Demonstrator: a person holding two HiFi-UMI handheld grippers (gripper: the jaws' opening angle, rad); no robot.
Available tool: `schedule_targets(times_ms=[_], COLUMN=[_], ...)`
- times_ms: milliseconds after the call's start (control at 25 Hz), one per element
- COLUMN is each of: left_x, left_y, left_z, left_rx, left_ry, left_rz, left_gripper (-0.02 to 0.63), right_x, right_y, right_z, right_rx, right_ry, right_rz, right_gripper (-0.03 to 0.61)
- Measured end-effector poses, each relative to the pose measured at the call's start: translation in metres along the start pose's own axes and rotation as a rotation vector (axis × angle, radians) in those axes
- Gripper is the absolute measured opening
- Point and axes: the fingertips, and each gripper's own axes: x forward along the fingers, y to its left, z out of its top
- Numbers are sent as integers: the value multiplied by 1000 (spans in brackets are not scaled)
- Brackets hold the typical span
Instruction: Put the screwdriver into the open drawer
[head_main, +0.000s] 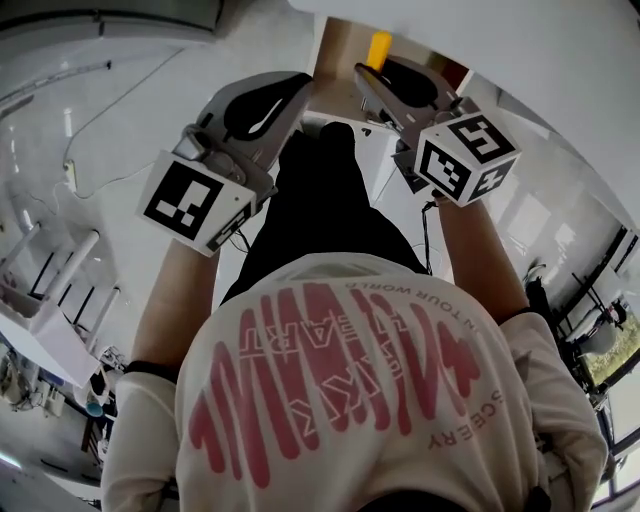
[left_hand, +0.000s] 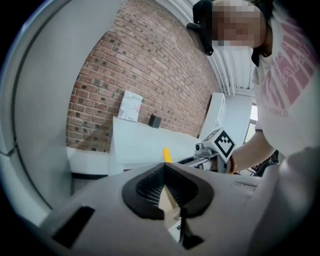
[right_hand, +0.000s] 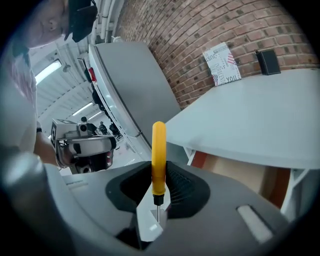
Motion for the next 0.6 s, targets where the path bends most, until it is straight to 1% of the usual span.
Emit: schedule_targets(times_ms=[120,240,600], left_x=[3,2,1], left_y=[3,10,27], left_z=[-16,-35,-56], left_rx=[-34,-47,-106], left_ry=[15,51,66], left_rz=[2,1,7], left_gripper=[5,5,5], right_x=[12,25,46], right_y=[-12,-24,-52], right_z=[-23,-43,-97], right_rx=[-6,-34,-126], right_ry=[63,125,309], right_rz=[-11,-30,-74], right_gripper=[100,100,98])
